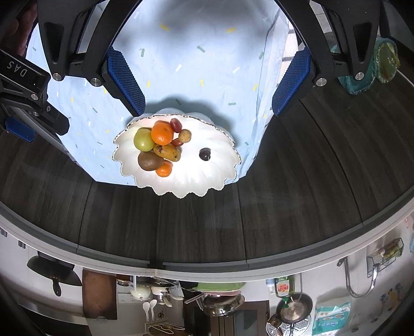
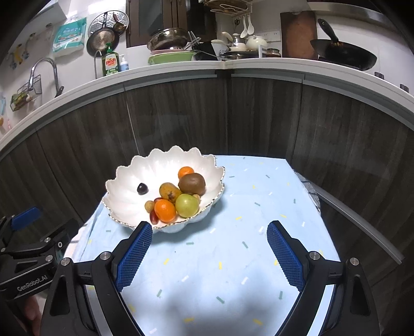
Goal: Organize fruits
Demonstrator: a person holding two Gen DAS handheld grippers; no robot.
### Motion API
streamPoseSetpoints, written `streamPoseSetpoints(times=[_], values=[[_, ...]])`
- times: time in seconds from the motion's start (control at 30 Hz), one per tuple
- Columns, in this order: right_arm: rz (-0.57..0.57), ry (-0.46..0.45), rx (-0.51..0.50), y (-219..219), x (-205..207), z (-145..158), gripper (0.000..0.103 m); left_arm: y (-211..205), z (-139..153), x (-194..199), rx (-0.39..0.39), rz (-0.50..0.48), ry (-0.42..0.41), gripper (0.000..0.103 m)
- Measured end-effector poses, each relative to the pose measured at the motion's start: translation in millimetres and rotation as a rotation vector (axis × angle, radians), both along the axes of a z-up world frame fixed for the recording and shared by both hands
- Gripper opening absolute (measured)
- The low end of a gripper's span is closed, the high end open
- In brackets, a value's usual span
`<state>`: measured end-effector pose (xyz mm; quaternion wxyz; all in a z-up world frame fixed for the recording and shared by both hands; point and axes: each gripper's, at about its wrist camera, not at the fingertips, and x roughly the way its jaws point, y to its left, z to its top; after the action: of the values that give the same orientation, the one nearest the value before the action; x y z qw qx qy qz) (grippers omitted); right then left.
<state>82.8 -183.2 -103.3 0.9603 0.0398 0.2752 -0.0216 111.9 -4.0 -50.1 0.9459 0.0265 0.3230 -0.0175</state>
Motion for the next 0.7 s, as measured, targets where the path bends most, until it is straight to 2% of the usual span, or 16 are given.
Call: streamPoseSetpoints(times=[0.7], values=[[-0.026, 0.044, 0.030, -8, -39, -24, 0.091, -3, -19, -42, 0.021, -0.014, 0.019, 0.100]])
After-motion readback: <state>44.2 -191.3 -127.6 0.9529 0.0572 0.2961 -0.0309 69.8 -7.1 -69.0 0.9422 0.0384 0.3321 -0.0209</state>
